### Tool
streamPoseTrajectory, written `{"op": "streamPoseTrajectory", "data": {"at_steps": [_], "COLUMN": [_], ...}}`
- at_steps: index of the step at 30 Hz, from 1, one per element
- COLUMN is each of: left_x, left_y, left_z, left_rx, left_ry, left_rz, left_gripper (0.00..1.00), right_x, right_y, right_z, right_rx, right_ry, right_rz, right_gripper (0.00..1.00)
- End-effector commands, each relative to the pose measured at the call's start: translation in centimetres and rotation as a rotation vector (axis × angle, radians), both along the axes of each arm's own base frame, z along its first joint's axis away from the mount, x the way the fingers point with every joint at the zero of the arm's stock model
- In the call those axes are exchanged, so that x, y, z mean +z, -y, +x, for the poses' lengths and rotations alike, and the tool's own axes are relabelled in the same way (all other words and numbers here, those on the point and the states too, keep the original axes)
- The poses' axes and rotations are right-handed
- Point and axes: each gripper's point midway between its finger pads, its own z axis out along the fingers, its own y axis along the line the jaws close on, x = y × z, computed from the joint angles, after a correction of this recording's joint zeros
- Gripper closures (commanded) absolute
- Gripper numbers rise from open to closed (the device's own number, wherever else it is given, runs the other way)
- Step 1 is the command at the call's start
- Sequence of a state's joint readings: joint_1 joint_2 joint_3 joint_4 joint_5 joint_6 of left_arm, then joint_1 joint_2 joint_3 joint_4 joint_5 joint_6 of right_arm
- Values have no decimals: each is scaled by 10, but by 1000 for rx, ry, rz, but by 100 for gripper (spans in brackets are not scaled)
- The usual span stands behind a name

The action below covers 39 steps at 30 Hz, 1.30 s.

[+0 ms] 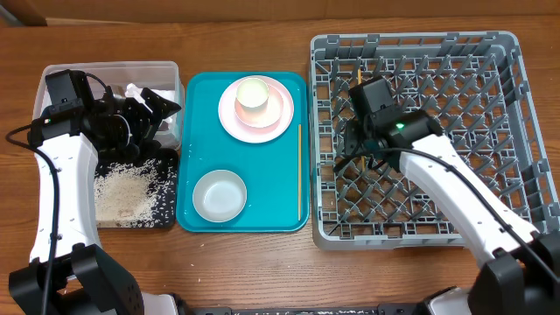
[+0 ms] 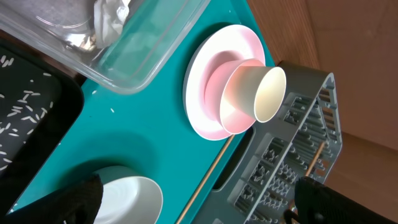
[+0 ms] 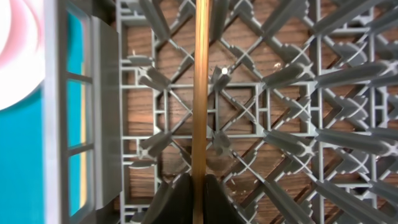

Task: Sort waste into correct bins and load items into the dishwasher
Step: 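Lower the chopstick upright into the rack and open the right gripper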

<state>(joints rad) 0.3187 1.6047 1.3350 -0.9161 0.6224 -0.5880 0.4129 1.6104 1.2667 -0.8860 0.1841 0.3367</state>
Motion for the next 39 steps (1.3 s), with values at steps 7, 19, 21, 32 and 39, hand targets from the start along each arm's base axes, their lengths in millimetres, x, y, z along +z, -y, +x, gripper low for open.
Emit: {"op": "streamPoseTrajectory", "data": {"at_steps": [7,19,21,32,39], "left_x": [9,9,9,9,9], "left_y": [-2,-2,-2,-2,-2], "left_z": [3,3,3,3,3], "left_rx": [-8,-8,-8,-8,-8], "left_ry": [32,32,32,32,32], "left_rz": [22,22,22,22,22], "left_gripper": [0,0,0,0,0], "right_x": [-22,-23,-23,-20,4], "right_y": [2,1,1,-43,-102], "right_z": [-1,-3,-3,-10,-18], "right_rx": [-7,-4,-4,90,242], "right_ry": [-58,-68,-68,-117,-149], "right_rz": [-26,-23,-23,212,531], "right_gripper": [95,88,87,83,83]}}
